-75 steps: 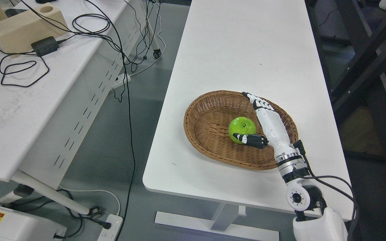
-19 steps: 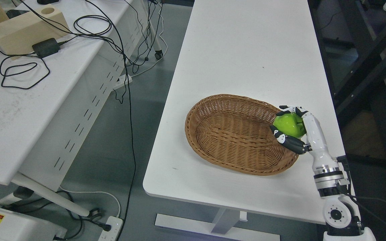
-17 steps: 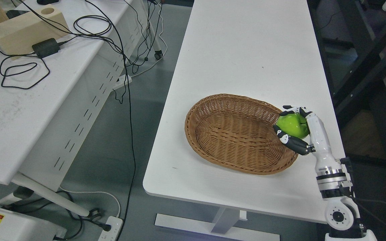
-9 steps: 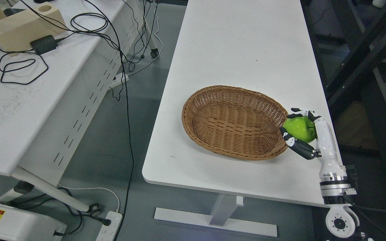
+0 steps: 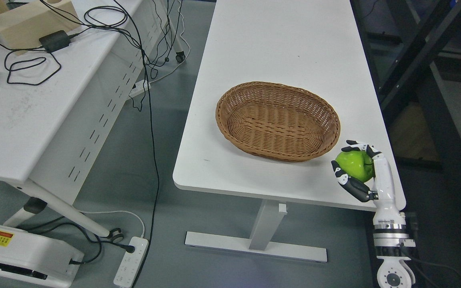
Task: Place green apple on left shelf middle layer
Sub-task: 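Carry the apple in the right hand while turning toward the shelf rack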
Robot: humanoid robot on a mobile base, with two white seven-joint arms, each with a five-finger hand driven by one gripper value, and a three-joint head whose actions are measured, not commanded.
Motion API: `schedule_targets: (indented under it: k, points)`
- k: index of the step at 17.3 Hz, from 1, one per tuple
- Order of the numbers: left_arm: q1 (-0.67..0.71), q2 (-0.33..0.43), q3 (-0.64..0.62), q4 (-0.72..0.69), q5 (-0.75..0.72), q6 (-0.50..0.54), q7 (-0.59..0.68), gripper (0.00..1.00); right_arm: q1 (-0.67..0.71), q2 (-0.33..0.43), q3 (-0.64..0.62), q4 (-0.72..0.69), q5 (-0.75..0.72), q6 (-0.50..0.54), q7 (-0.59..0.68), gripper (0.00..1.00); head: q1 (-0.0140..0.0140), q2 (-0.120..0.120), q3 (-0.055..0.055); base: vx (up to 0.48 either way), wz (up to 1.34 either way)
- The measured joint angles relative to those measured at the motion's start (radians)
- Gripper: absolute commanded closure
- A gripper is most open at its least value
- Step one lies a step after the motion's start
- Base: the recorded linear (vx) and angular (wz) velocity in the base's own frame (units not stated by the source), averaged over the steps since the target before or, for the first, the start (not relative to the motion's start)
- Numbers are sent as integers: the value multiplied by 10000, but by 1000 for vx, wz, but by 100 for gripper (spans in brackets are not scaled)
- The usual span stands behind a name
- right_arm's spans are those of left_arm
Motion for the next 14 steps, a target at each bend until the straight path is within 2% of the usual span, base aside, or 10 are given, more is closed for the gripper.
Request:
schedule_targets:
  k: [6, 14]
  points:
    - [3, 0, 0, 1, 0, -3, 0, 0, 170, 359, -23, 0, 0, -1, -22, 100, 0, 0, 0, -153, 69]
    - [-1, 0, 0, -1, 0, -29, 0, 0, 251, 600, -91, 1, -9, -24, -37, 100, 0, 0, 0, -168, -352]
